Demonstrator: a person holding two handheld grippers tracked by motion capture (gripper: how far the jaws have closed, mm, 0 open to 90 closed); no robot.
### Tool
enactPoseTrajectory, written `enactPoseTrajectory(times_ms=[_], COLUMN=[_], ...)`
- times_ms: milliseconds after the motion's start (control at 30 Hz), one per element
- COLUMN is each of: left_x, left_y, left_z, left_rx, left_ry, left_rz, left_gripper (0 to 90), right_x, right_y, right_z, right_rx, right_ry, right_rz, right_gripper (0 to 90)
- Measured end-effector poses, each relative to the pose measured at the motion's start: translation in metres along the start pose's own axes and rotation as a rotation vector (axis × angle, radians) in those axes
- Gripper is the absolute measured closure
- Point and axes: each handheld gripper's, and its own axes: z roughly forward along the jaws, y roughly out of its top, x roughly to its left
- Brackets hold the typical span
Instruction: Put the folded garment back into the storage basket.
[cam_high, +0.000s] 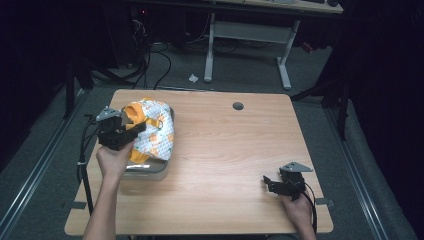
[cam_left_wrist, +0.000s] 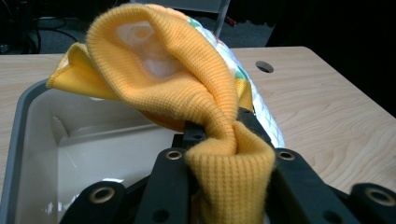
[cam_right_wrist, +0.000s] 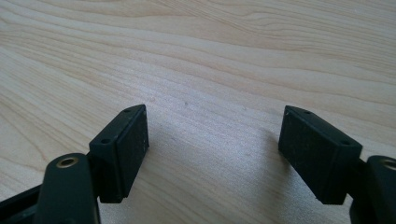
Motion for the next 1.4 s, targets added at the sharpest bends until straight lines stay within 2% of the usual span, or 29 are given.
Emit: enactPoseTrajectory(times_ms=[167, 233, 767, 1100, 1400], left_x=[0.007, 0.009, 0.021, 0.024, 0.028], left_y=[-0.004, -0.006, -0.018, -0.021, -0.026], left_z=[0.005, 0.008, 0.022, 0.029, 0.035], left_rx=[0.017, 0.029, 0.066, 0.098, 0.116], left_ry=[0.002, 0.009, 0.03, 0.044, 0.049], left_rz=[-0.011, -0.004, -0.025, 0.001, -0.008], left_gripper=[76.7, 76.7, 76.5, 76.4, 76.2], right_x=[0.0, 0.0, 0.0, 0.0, 0.0], right_y=[0.0, 0.0, 0.0, 0.0, 0.0], right_z=[0.0, 0.0, 0.0, 0.0, 0.0], right_rx=[0.0, 0.0, 0.0, 0.0, 0.0], right_ry=[-0.001, -0.001, -0.001, -0.001, -0.001], right_rz=[0.001, 0.002, 0.001, 0.001, 0.001], right_gripper=[24.7, 24.6, 24.7, 24.6, 24.7])
